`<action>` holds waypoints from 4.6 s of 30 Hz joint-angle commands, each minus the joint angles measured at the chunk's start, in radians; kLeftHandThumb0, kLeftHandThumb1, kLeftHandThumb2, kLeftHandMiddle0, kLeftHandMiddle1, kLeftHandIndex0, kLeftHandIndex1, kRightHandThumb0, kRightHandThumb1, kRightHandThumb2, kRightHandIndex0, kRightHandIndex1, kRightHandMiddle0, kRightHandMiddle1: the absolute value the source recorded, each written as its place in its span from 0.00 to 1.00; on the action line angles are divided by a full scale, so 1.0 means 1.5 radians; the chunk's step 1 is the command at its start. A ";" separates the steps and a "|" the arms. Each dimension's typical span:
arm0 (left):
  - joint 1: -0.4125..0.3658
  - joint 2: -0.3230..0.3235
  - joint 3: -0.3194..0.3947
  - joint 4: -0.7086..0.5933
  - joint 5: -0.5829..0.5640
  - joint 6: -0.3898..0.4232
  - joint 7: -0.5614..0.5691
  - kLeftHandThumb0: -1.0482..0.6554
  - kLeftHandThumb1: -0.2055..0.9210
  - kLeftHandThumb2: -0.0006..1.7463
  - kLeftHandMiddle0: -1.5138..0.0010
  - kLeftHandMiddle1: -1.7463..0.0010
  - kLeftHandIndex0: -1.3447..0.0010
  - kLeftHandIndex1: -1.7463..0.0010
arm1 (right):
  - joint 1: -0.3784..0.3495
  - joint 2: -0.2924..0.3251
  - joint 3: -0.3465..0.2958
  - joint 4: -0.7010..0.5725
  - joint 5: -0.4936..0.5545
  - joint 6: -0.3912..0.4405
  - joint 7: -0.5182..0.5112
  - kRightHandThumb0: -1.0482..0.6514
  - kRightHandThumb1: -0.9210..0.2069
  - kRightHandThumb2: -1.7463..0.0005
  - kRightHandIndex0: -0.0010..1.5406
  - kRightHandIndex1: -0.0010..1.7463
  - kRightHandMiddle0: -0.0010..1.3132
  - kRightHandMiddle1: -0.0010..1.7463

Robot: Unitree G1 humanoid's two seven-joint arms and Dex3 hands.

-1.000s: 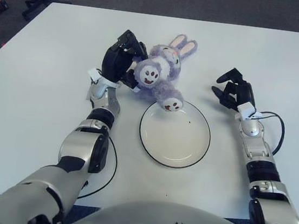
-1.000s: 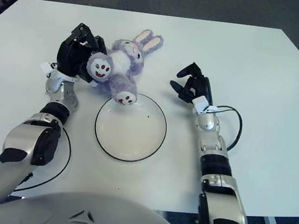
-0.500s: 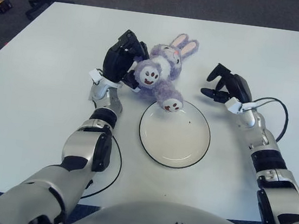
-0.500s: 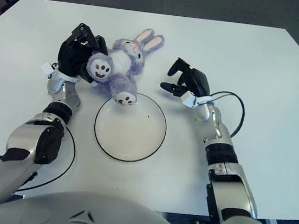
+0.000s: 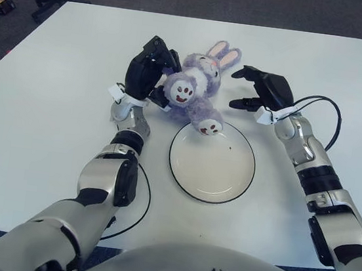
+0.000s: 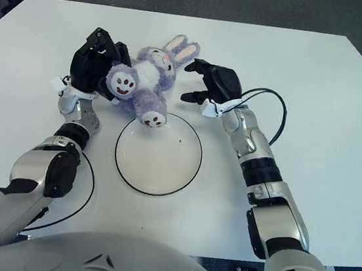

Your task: Put the doll into the plate.

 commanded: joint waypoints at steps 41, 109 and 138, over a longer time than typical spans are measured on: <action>0.049 -0.030 0.004 0.004 0.021 -0.022 -0.002 0.62 0.33 0.85 0.53 0.00 0.62 0.01 | -0.195 -0.029 0.114 0.116 -0.091 -0.030 0.023 0.27 0.06 1.00 0.37 0.00 0.39 0.01; 0.072 -0.052 -0.031 -0.029 0.044 -0.023 0.051 0.62 0.39 0.82 0.56 0.00 0.67 0.00 | -0.401 0.069 0.207 0.334 -0.076 -0.058 0.166 0.29 0.12 1.00 0.26 0.00 0.26 0.00; 0.077 -0.056 -0.031 -0.041 0.045 0.001 0.071 0.62 0.38 0.82 0.56 0.00 0.66 0.00 | -0.412 0.094 0.191 0.438 0.022 -0.162 0.324 0.18 0.07 1.00 0.22 0.00 0.20 0.00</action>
